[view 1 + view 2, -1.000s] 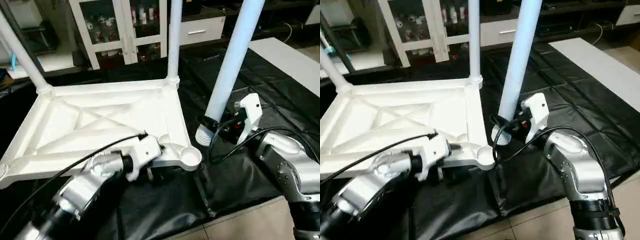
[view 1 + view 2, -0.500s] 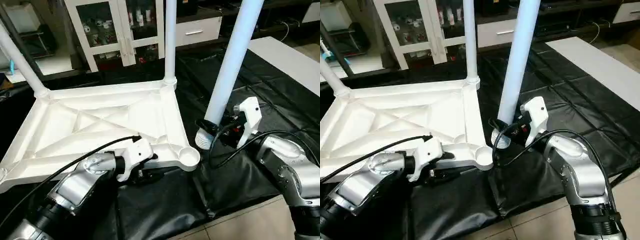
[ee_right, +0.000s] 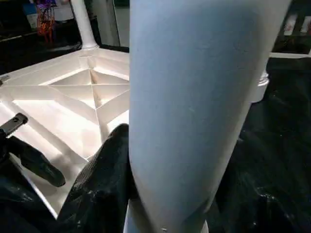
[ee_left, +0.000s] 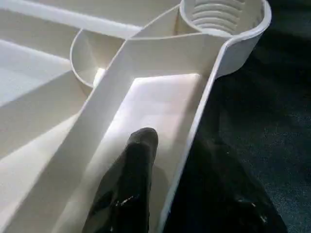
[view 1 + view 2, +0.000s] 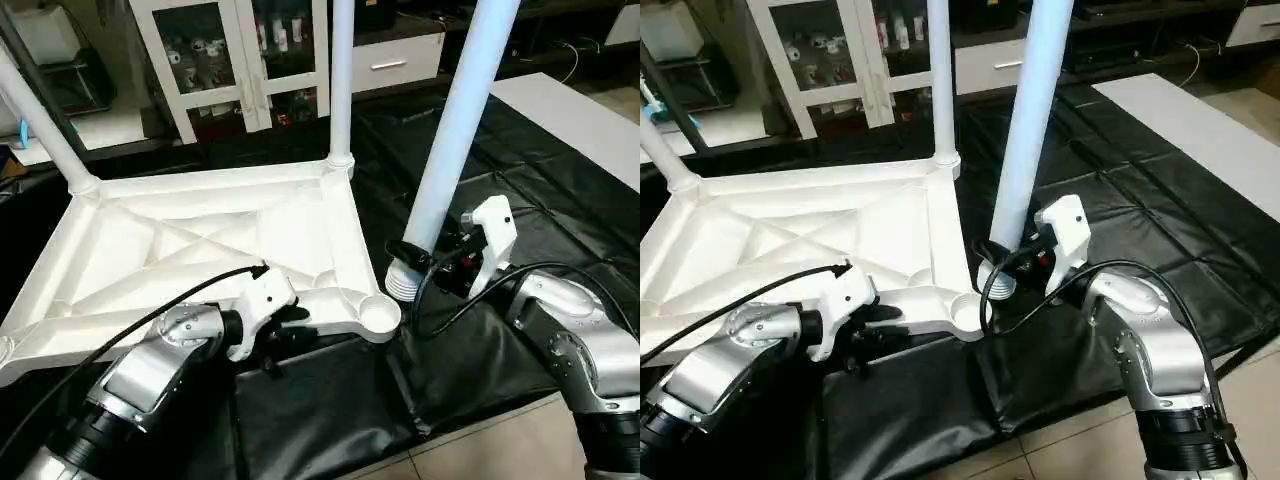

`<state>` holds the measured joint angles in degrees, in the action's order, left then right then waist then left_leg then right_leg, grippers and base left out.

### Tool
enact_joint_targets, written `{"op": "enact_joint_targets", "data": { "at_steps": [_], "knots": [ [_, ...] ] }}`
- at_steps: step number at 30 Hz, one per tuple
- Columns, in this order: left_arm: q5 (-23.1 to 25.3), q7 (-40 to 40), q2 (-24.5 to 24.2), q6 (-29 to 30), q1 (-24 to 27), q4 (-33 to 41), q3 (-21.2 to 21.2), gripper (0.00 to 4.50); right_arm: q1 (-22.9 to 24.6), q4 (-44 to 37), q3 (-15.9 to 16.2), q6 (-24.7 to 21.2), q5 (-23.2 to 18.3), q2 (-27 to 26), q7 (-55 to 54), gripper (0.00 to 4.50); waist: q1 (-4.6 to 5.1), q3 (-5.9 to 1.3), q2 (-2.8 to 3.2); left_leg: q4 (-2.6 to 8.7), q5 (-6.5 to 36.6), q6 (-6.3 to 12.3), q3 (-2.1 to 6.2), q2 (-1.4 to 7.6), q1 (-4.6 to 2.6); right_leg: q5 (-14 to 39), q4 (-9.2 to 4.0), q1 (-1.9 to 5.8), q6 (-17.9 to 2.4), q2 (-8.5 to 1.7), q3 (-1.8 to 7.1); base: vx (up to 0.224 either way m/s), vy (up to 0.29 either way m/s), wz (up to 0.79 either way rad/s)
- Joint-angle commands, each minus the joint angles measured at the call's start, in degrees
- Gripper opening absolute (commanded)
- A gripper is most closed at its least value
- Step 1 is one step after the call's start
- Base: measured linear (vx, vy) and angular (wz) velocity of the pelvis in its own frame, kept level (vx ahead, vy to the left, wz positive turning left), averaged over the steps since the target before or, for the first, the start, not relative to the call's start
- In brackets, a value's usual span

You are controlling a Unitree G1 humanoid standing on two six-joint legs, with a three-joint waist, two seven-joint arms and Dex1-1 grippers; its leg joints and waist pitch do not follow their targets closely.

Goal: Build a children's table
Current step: Rotate table base

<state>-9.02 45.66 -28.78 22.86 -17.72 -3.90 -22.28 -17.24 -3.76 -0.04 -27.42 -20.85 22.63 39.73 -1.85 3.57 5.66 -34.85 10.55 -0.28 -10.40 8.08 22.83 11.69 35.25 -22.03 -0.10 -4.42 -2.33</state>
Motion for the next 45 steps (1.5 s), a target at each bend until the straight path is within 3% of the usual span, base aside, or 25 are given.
{"op": "enact_joint_targets", "data": {
  "at_steps": [1, 9, 14, 15, 16, 17, 18, 20, 23, 24, 25, 28, 30, 31, 32, 33, 34, 35, 36, 37, 38, 39, 40, 43, 45],
  "knots": [
    [1.0, -1.0, -0.3, 2.6, 1.2, 1.2, 0.9, 1.16, 0.5, -1.7, 0.3, -0.4, -0.5, -0.4, -0.3, 1.87, 0.13, -3.04, -0.38, 5.2, 17.5, -0.33, 2.33, 4.62, -1.85, 12.9, -4.45, 1.21, -11.9, -4.13, 2.41, 0.0, 0.0, 0.0],
    [2.6, -12.7, 2.1, 13.3, 5.3, 4.9, 5.9, 0.79, 1.3, -1.9, 0.8, -0.5, 0.7, -1.4, -2.3, 1.87, 0.95, -2.98, -0.61, 5.28, 16.8, 0.09, 2.53, 4.52, -1.32, 12.0, -4.43, 1.66, -12.0, -4.22, 2.3, 0.0, 0.0, 0.0],
    [3.5, -19.9, 3.9, 19.5, 10.1, 11.2, 12.0, 0.73, 1.2, -1.8, 1.5, 1.2, 1.1, -2.5, -2.9, 1.87, 2.53, -2.53, -1.26, 5.29, 17.3, 1.17, 2.86, 4.22, -0.63, 17.4, -5.03, 2.09, -10.5, -4.36, 2.08, 0.0, 0.0, 0.0],
    [3.5, -19.9, 3.9, 19.5, 10.1, 11.2, 12.0, 0.73, 1.2, -1.8, 1.5, 1.2, 1.1, -2.5, -2.9, 1.87, 2.86, -2.4, -1.18, 5.3, 17.2, 1.4, 3.02, 4.09, -0.39, 18.7, -5.14, 2.18, -10.2, -4.36, 1.96, 0.0, 0.0, 0.0],
    [3.9, -20.3, 3.6, 18.1, 11.0, 12.9, 12.3, 0.72, 1.0, -1.7, 1.2, 1.4, 0.8, -3.2, -3.4, 1.87, 2.88, -2.32, -1.69, 5.28, 18.0, 1.54, 3.0, 4.05, -0.61, 20.8, -5.6, 1.83, -9.5, -4.18, 1.92, 0.0, 0.0, 0.0],
    [4.1, -20.2, 3.4, 16.8, 11.3, 13.6, 12.0, 0.72, 0.9, -1.6, 1.1, 1.5, 0.6, -3.5, -3.6, 1.87, 2.89, -2.21, -1.47, 5.27, 18.4, 1.42, 3.09, 4.03, -0.6, 21.6, -5.53, 1.77, -9.4, -4.23, 1.96, 0.0, 0.0, 0.0],
    [3.9, -18.8, 3.0, 13.9, 11.5, 14.1, 10.9, 0.7, 0.8, -1.3, 1.1, 2.0, 0.9, -3.9, -4.0, 1.87, 2.84, -2.25, -1.8, 5.31, 18.8, 1.27, 3.1, 4.11, -0.81, 22.3, -5.77, 1.62, -9.1, -4.15, 2.0, 0.0, 0.0, 0.0],
    [6.2, -17.8, 2.1, 6.2, 11.2, 13.8, 8.1, 0.69, 0.8, -0.6, 1.4, 3.6, 2.4, -4.6, -5.6, 1.87, 2.22, -2.39, -1.69, 5.28, 18.2, 1.34, 3.05, 4.25, -1.27, 21.0, -6.03, 1.07, -8.8, -4.06, 2.23, 0.0, 0.0, 0.0],
    [8.5, -16.2, 1.0, 0.6, 10.8, 13.1, 5.3, 0.68, 0.6, 0.5, 2.2, 7.3, 5.7, -5.1, -8.0, 1.87, 1.12, -2.8, -1.47, 5.23, 14.2, 1.87, 2.62, 4.53, -1.51, 11.7, -5.12, 0.94, -10.6, -3.77, 2.26, 0.0, 0.0, 0.0],
    [8.9, -15.9, 0.7, 0.4, 10.8, 13.3, 4.8, 0.68, 0.4, 0.8, 2.5, 7.8, 6.7, -5.2, -8.7, 1.87, 0.53, -2.93, -1.18, 5.08, 13.0, 1.95, 2.36, 4.65, -2.03, 8.9, -4.92, 0.45, -11.3, -3.59, 2.3, 0.0, 0.0, 0.0],
    [8.2, -15.4, 1.1, 1.3, 11.2, 13.5, 4.9, 0.68, 0.3, 1.0, 2.7, 8.4, 7.0, -5.4, -8.7, 1.87, 0.42, -2.94, -1.33, 5.05, 12.3, 2.08, 2.26, 4.67, -2.07, 7.3, -4.83, 0.44, -11.6, -3.48, 2.34, 0.0, 0.0, 0.0],
    [7.5, -16.7, 2.7, 4.4, 11.4, 13.2, 5.4, 0.68, 1.2, -0.3, 3.8, 9.6, 6.6, -5.1, -6.2, 1.87, -0.49, -2.97, -1.3, 5.06, 10.0, 2.98, 2.17, 4.73, -1.57, 2.7, -3.96, 1.06, -12.7, -3.66, 2.27, 0.0, 0.0, 0.0],
    [7.8, -17.5, 3.1, 4.5, 11.3, 12.4, 5.5, 0.68, 1.5, -0.3, 4.2, 9.9, 6.8, -5.0, -5.8, 1.87, -0.71, -2.91, -1.45, 5.03, 10.2, 3.18, 2.09, 4.65, -1.5, 3.0, -4.03, 1.13, -12.7, -3.84, 2.33, 0.0, 0.0, 0.0],
    [7.7, -17.6, 3.4, 3.2, 11.4, 11.8, 5.8, 0.68, 1.6, -0.3, 4.1, 9.7, 6.6, -5.1, -5.9, 1.87, -0.57, -2.8, -1.24, 5.62, 10.8, 7.11, 3.64, 3.86, 0.21, 3.3, -3.5, 2.39, -13.5, -4.66, 0.55, 0.0, 0.0, 0.0],
    [8.0, -16.9, 2.8, 2.8, 11.5, 12.0, 5.1, 0.68, 1.8, -0.3, 4.0, 9.8, 6.6, -5.1, -6.0, 1.87, -0.59, -2.51, -1.77, 5.68, 10.9, 10.2, 4.95, 2.92, 1.68, 3.6, -3.31, 3.1, -13.8, -5.06, -0.95, -0.051, -0.005, 0.22],
    [8.1, -16.7, 2.6, 2.8, 11.7, 12.2, 5.1, 0.68, 1.9, -0.2, 4.0, 10.1, 6.7, -5.2, -6.0, 1.87, -0.2, -2.91, -0.91, 5.38, 12.1, 13.17, 5.44, 2.41, 0.89, 6.1, -3.72, 2.63, -14.3, -4.97, -2.37, -0.029, -0.01, 0.43],
    [8.1, -16.7, 2.5, 2.8, 11.7, 12.2, 5.1, 0.68, 1.9, -0.2, 4.0, 10.1, 6.7, -5.2, -6.0, 1.87, 0.44, -2.75, -0.93, 5.02, 11.1, 14.39, 6.06, 2.16, 1.68, 6.0, -3.51, 3.13, -14.7, -5.15, -2.68, -0.029, -0.01, 0.43],
    [8.4, -15.9, 1.9, 2.3, 11.7, 13.0, 4.9, 0.68, 1.9, -0.2, 3.9, 10.6, 6.7, -5.2, -5.9, 1.87, 0.77, -2.76, -0.31, 4.99, 9.9, 15.22, 7.11, 1.91, 2.09, 6.6, -3.21, 3.63, -14.2, -4.85, -3.55, 0.0, -0.01, 0.44],
    [8.5, -15.8, 1.9, 2.3, 11.7, 13.0, 4.9, 0.68, 1.9, -0.2, 3.9, 10.6, 6.6, -5.2, -5.9, 1.87, 1.26, -2.33, -0.17, 5.54, 11.4, 14.79, 8.42, 1.5, 2.32, 8.7, -2.86, 3.77, -13.4, -4.23, -4.17, -0.024, -0.02, 0.4],
    [9.0, -15.0, 1.4, 1.9, 11.5, 14.0, 4.8, 0.68, 2.0, -0.2, 3.7, 11.0, 6.4, -5.2, -5.8, 1.87, 1.44, -2.25, -0.14, 5.78, 12.7, 13.96, 8.94, 1.24, 2.24, 10.0, -2.81, 3.92, -13.2, -4.03, -4.39, -0.024, -0.02, 0.4],
    [9.3, -14.9, 1.3, 1.7, 11.4, 14.3, 4.8, 0.68, 2.1, -0.2, 3.6, 11.1, 6.3, -5.1, -5.7, 1.87, 1.94, -1.83, -0.14, 6.34, 15.6, 11.48, 10.29, 0.51, 2.92, 12.9, -2.76, 4.66, -12.4, -4.21, -4.47, -0.036, -0.018, 0.34],
    [9.3, -14.9, 1.3, 1.7, 11.4, 14.3, 4.8, 0.68, 2.1, -0.2, 3.6, 11.1, 6.3, -5.1, -5.7, 1.87, 1.89, -1.49, 0.13, 7.15, 19.5, 7.42, 11.28, -0.39, 3.19, 17.2, -3.03, 5.24, -11.2, -4.36, -4.73, -0.057, -0.012, 0.33],
    [8.8, -14.7, 1.9, 1.3, 10.8, 14.9, 5.2, 0.68, 2.1, 0.0, 3.4, 11.3, 6.1, -4.9, -5.4, 1.87, 2.1, -1.76, 0.21, 7.34, 22.0, 3.82, 12.44, -1.17, 3.13, 19.1, -3.21, 5.54, -10.4, -4.63, -4.57, -0.057, -0.012, 0.33],
    [7.4, -14.7, 3.0, 1.6, 10.2, 15.2, 6.0, 0.68, 2.1, 0.3, 3.1, 11.6, 6.2, -4.7, -5.0, 1.87, 2.6, -2.14, 0.25, 6.95, 20.2, 1.36, 14.02, -2.49, 3.45, 14.8, -3.8, 6.12, -10.7, -5.61, -4.06, -0.008, -0.031, 0.42],
    [7.2, -14.8, 3.4, 1.6, 10.0, 14.9, 6.0, 0.68, 2.1, 0.5, 3.0, 11.8, 6.3, -4.6, -5.0, 1.87, 3.04, -1.67, 0.43, 7.56, 17.6, 0.34, 15.77, -3.96, 4.27, 14.6, -3.49, 6.89, -8.7, -5.23, -4.26, -0.003, -0.021, 0.34]
  ]
}}
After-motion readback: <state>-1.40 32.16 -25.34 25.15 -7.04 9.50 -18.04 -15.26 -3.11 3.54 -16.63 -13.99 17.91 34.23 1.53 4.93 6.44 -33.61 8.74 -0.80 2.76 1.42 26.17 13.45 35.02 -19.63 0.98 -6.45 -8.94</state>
